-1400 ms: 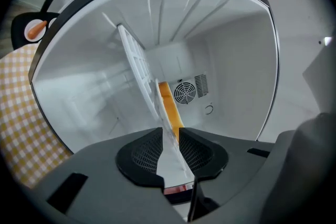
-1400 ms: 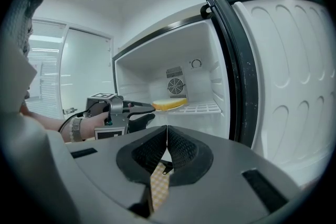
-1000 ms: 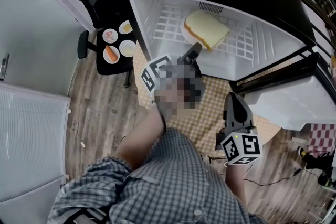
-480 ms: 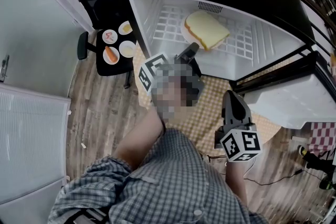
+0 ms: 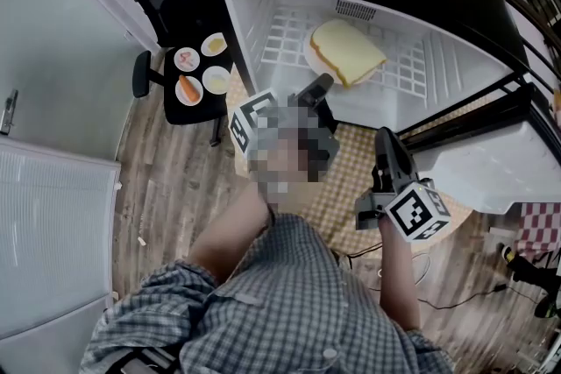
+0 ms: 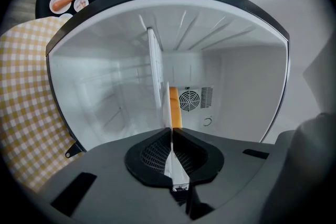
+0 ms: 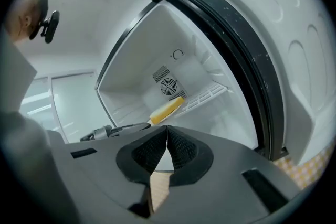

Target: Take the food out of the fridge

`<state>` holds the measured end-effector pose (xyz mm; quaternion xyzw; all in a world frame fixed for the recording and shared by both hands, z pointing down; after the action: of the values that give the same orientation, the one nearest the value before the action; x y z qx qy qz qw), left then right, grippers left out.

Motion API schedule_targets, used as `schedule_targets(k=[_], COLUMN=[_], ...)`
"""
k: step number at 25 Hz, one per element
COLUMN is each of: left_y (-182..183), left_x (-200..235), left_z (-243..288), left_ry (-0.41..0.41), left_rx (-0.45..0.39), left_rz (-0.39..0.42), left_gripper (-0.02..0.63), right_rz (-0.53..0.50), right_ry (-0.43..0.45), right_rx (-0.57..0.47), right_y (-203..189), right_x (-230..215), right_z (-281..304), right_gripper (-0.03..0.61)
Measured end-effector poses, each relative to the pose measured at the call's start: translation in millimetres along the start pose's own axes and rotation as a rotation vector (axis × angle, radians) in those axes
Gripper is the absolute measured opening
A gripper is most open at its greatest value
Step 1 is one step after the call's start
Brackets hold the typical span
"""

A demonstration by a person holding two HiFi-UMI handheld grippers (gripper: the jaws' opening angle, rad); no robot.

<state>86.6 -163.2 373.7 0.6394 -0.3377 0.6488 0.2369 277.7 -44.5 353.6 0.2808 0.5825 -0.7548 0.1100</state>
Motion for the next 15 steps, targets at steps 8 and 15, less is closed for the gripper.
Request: schedule_targets(k=[8,15], left_y=[5,10], left_x=[-2,-1], left_z=[-10,-18], left_ry=[-0.005,-0.020], left_rx=[0.028,0.068], left_rz=[0.000,-0.002], left_gripper=[0.018,0.018], right_rz=[0.311,0.459], right_ry=[0.062,0.107], right_rx=[-0.009,-0.010], right_y=[-7,-9], right_x=[-11,-15], right_z=[32,59], right_gripper=[0.012,0.016])
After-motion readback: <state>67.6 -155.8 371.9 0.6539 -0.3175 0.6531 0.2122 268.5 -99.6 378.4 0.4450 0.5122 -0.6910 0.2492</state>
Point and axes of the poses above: the fingertips, and each gripper's own axes: z forward along the fingers, x to its left, y out of its top, the point moved 8 cm from there along -z, backward along the fingers, and after that the axes turned 3 degrees about -y, right-handed, at the moved point
